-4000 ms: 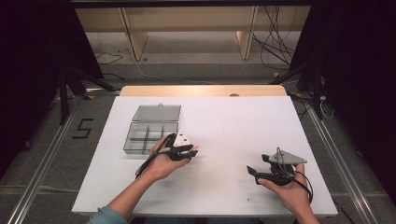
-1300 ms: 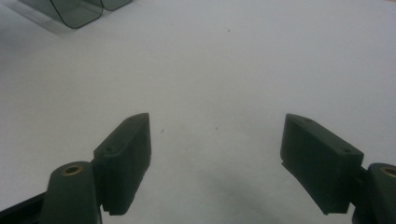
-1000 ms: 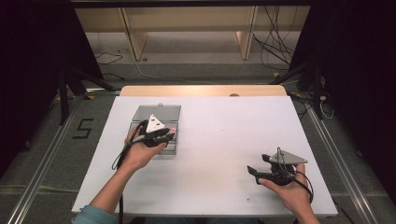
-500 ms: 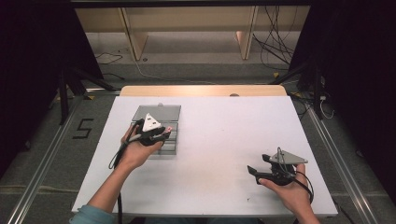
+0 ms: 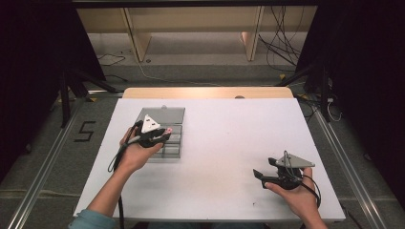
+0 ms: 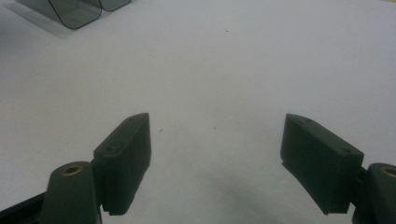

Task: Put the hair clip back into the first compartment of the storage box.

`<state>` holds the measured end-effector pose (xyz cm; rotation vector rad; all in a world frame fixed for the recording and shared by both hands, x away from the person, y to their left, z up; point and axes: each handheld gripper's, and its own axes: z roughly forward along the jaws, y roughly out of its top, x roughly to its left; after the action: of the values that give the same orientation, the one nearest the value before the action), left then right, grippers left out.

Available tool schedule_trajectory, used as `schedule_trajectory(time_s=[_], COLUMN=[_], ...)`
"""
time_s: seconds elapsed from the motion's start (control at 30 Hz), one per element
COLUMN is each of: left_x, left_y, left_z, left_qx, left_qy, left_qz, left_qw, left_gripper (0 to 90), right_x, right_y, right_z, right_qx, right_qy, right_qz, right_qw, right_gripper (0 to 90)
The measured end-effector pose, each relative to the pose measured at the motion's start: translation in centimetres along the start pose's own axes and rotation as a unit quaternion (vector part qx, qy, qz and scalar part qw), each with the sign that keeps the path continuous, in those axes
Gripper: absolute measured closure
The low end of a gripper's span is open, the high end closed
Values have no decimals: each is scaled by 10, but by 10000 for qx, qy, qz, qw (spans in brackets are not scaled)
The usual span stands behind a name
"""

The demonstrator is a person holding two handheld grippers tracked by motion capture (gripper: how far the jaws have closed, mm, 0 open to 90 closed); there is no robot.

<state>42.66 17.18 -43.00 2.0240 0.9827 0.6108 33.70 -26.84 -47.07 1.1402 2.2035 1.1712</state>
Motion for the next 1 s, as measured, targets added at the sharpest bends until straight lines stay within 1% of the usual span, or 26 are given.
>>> schedule_trajectory(time_s=[0.07, 0.13, 0.23, 0.37, 0.47, 1.0], left_x=[1, 2, 2, 6, 8, 19], left_y=[0, 0, 0, -1, -2, -4], left_z=[-1, -1, -2, -3, -4, -7], left_qx=[3, 14, -7, -23, -15, 8], left_qy=[29, 91, 72, 103, 115, 260], left_qz=[-7, -57, -59, -124, -135, -221], left_qw=[10000, 9999, 10000, 9999, 9998, 9994], left_gripper=[687, 687, 687, 687, 687, 687], right_x=[0, 0, 0, 0, 0, -1], right_y=[0, 0, 1, 0, 0, 0], right_z=[0, -1, -1, -1, -1, -1], right_qx=[-19, -14, -16, -16, -23, -34], right_qy=[-1, -3, -2, -4, -4, -11], right_qz=[8, 1, 2, 7, 10, 29], right_qw=[10000, 10000, 10000, 10000, 10000, 10000], right_gripper=[255, 255, 255, 255, 255, 255])
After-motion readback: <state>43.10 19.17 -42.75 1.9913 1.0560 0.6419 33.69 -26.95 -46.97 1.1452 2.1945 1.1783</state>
